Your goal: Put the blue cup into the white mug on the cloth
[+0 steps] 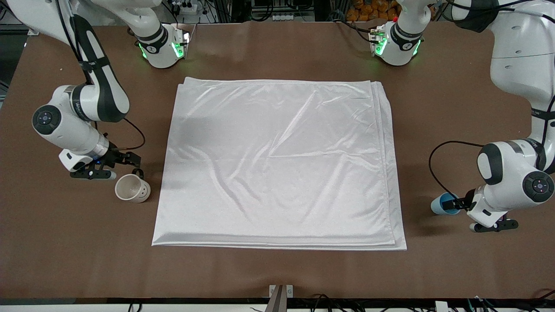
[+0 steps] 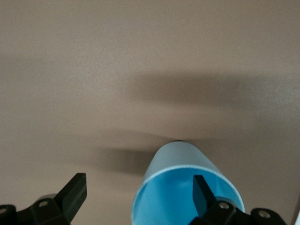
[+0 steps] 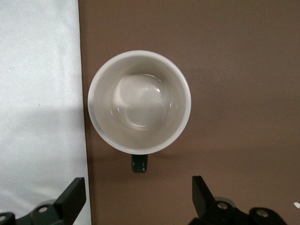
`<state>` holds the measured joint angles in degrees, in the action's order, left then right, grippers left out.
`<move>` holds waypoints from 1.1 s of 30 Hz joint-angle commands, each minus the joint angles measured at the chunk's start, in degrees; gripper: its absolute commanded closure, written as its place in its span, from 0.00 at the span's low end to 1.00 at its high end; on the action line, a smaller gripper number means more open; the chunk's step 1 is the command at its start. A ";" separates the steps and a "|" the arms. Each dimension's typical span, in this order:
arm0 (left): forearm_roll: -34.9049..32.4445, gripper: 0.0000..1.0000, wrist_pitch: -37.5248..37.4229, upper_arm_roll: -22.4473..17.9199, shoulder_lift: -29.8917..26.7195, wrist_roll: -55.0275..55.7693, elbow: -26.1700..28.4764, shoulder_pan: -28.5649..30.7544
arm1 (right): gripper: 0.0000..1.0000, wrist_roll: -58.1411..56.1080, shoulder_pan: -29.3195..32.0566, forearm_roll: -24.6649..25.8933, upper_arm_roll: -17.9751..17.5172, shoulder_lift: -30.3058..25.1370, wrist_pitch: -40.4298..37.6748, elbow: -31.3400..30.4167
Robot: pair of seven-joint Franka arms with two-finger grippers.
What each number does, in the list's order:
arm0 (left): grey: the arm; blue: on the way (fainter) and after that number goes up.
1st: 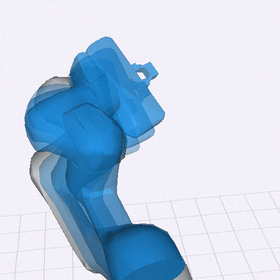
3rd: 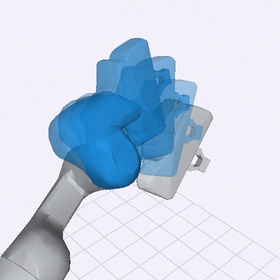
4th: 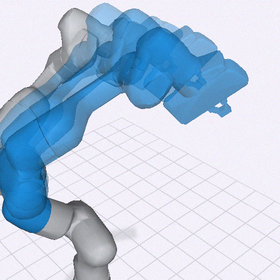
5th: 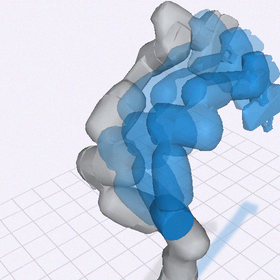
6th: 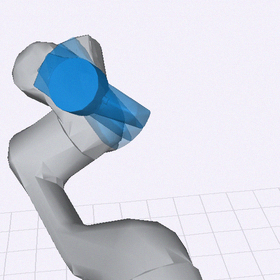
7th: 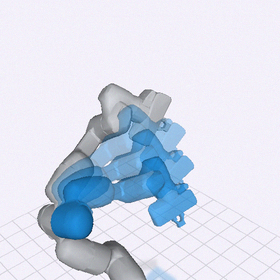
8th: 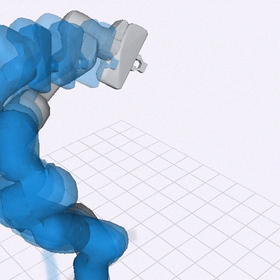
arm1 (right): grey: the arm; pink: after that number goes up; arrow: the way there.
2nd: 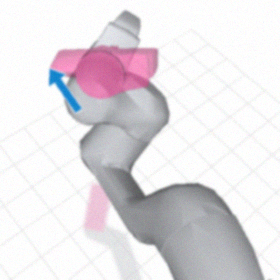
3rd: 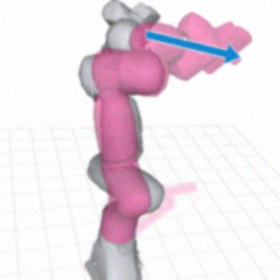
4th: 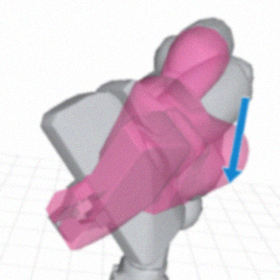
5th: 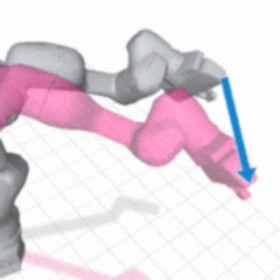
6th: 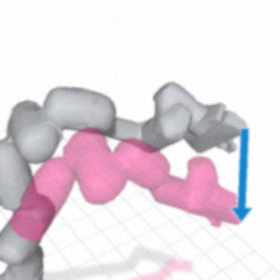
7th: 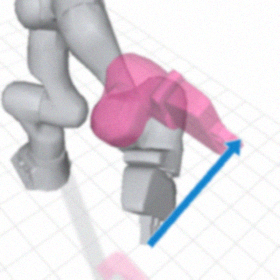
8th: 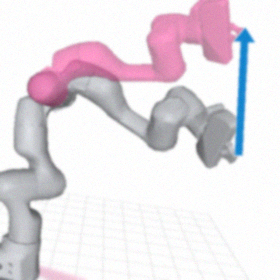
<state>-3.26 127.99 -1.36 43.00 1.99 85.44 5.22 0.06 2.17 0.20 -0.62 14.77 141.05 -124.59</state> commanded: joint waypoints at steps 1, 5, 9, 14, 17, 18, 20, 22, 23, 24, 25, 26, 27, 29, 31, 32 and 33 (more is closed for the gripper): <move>-1.31 0.08 1.03 0.04 1.21 -0.23 -1.15 0.05 | 0.01 -0.77 0.38 -0.99 -0.61 1.58 2.74 -0.39; -1.14 0.67 1.03 0.13 1.21 0.30 -1.15 0.05 | 0.05 -0.86 0.38 -0.99 -0.61 2.37 3.09 -0.21; -1.05 1.00 1.03 0.13 1.12 0.21 -1.15 0.14 | 0.06 -1.12 0.38 -0.99 -0.61 3.16 4.23 -0.21; -1.05 1.00 1.03 0.13 1.12 -0.49 -1.15 0.14 | 0.15 -1.91 0.38 -0.99 -0.61 3.78 4.59 -0.04; -1.05 1.00 1.03 0.13 1.03 -0.67 -1.15 0.14 | 0.17 -2.35 0.47 -0.90 -0.61 4.30 4.67 0.23; -1.05 1.00 1.03 0.13 1.03 -0.76 -1.15 0.14 | 0.17 -2.35 0.55 -0.90 -0.61 4.39 4.76 0.32; -1.14 1.00 1.03 0.13 0.77 -0.84 -1.15 0.23 | 0.19 -2.35 0.55 -0.90 -0.61 4.74 5.72 0.32; -1.14 1.00 1.03 0.13 0.50 -0.93 -1.24 0.58 | 0.21 -2.35 0.55 -0.90 -0.61 5.18 6.34 0.32; -1.14 1.00 1.03 0.13 0.42 -0.93 -1.24 0.58 | 0.21 -2.35 0.55 -0.90 -0.61 5.36 6.52 0.32; -1.05 1.00 1.03 0.13 0.33 -0.93 -1.24 0.58 | 0.23 -2.35 0.55 -0.90 -0.61 5.45 6.69 0.32; -0.88 1.00 1.03 0.13 0.33 -0.93 -1.33 0.58 | 0.24 -2.35 0.55 -0.90 -0.61 5.62 6.78 0.40; -0.79 1.00 0.94 0.13 0.33 -0.93 -1.33 0.58 | 0.24 -2.35 0.47 -0.90 -0.61 5.80 6.87 0.58; -0.79 1.00 0.94 0.13 0.33 -0.93 -1.33 0.58 | 0.25 -2.35 0.55 -0.90 -0.61 5.97 6.87 0.84; -0.70 1.00 0.94 0.13 0.33 -0.85 -1.33 0.58 | 0.27 -2.35 0.55 -0.90 -0.61 6.15 6.78 1.28; -0.52 1.00 0.77 0.21 0.24 -0.76 -1.41 0.58 | 0.28 -2.35 0.64 -0.90 -0.61 6.59 6.78 1.28; -0.52 1.00 0.68 0.21 0.06 -0.76 -1.42 0.58 | 0.30 -2.35 0.64 -0.90 -0.61 6.68 6.78 1.37; -0.52 1.00 0.51 0.21 -0.29 -0.76 -1.42 0.58 | 0.32 -2.35 0.64 -0.90 -0.61 6.68 6.78 1.55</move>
<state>-3.26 128.82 -1.34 43.53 1.88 84.20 5.55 -0.95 2.17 0.20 -0.84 20.34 147.61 -124.29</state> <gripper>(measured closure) 0.952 0.264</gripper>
